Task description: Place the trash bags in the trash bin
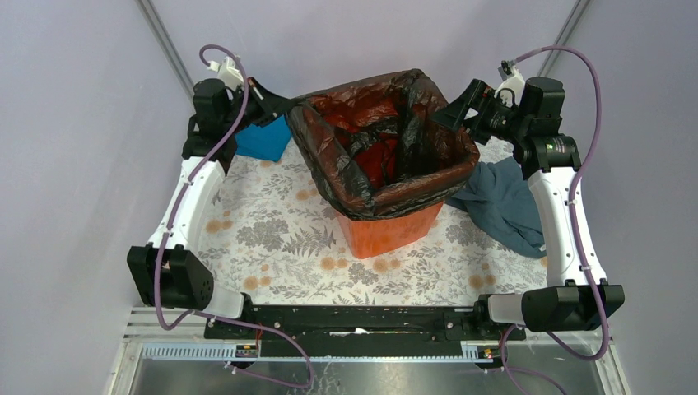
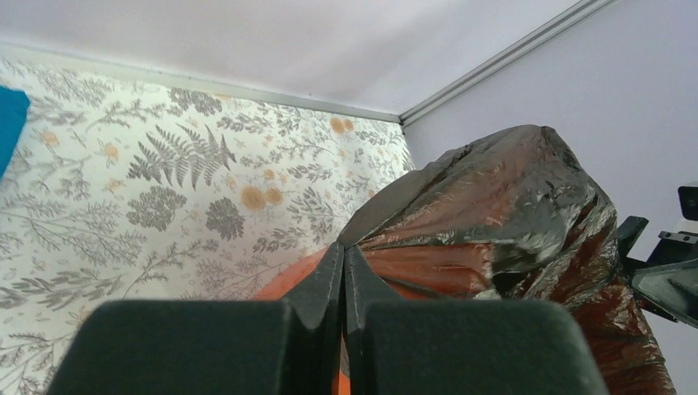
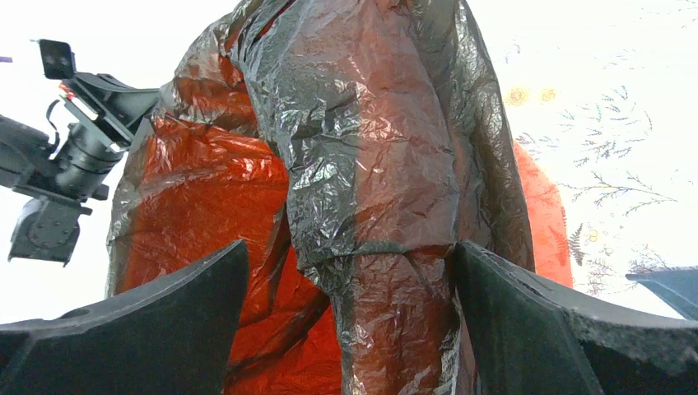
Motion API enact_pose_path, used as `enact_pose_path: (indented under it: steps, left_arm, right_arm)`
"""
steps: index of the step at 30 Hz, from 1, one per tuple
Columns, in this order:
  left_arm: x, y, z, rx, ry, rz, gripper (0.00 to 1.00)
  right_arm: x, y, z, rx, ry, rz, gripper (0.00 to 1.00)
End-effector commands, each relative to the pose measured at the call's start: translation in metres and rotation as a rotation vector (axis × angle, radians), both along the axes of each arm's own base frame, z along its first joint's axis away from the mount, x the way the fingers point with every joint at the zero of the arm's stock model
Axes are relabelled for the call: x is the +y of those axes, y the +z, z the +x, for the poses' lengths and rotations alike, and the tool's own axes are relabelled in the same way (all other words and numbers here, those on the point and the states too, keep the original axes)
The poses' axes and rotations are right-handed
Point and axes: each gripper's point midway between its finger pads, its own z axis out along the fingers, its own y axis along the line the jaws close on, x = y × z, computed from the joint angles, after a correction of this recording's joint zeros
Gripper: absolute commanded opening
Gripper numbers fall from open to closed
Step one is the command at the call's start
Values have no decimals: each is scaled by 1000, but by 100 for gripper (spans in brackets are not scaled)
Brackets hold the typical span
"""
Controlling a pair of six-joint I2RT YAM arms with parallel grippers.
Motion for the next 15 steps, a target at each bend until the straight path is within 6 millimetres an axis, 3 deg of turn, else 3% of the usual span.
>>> enact_pose_path:
  steps: [1, 7, 15]
  left_arm:
    - [2, 11, 0, -62, -64, -128, 3]
    - [-1, -23, -6, 13, -109, -242, 6]
    - [-21, -75, -36, 136, -209, -291, 19]
  right_arm:
    - [6, 5, -3, -9, 30, 26, 100]
    - [9, 4, -4, -6, 41, 41, 100]
    - [18, -2, -11, 15, 80, 119, 100]
